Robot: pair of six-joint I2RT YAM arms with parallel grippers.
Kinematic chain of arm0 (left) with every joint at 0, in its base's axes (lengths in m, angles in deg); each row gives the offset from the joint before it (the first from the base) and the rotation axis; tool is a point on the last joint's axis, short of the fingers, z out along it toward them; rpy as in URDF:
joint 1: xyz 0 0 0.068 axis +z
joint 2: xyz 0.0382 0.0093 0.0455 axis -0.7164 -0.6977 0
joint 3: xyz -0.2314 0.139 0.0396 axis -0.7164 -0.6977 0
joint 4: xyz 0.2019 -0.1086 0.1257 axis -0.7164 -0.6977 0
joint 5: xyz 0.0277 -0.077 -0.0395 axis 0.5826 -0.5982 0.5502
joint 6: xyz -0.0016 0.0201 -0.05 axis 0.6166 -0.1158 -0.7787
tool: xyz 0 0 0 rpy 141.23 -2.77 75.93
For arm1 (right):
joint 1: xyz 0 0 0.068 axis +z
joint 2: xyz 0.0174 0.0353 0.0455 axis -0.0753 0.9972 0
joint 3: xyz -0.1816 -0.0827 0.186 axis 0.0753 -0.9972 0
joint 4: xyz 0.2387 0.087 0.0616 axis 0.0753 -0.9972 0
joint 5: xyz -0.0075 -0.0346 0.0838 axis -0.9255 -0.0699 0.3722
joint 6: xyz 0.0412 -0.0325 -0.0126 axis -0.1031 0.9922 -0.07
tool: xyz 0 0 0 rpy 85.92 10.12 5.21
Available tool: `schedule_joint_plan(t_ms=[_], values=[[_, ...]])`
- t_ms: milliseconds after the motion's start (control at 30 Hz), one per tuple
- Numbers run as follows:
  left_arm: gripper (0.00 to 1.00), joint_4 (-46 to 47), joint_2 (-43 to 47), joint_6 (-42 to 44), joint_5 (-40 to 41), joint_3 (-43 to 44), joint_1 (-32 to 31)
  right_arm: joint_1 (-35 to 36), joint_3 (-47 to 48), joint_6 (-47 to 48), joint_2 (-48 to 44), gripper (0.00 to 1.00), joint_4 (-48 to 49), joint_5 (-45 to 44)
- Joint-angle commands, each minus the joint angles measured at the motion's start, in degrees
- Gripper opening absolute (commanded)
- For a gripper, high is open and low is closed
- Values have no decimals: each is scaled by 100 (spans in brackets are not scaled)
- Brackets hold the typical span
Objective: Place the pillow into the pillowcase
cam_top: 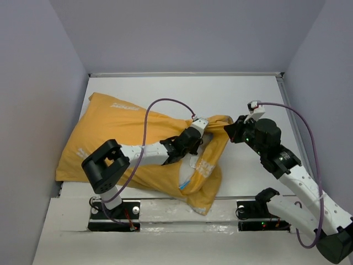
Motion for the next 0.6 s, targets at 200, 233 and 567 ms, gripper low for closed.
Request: schedule_joint_plan(t_ms=[200, 233, 567], values=[[16, 3, 273, -380, 159, -184, 142, -43, 1310, -34, 99, 0, 12, 1542], [30, 81, 737, -407, 115, -123, 177, -43, 1179, -226, 309, 0, 64, 1683], [82, -564, 3745, -925, -35, 219, 248, -43, 1694, -503, 2322, 72, 673, 1773]])
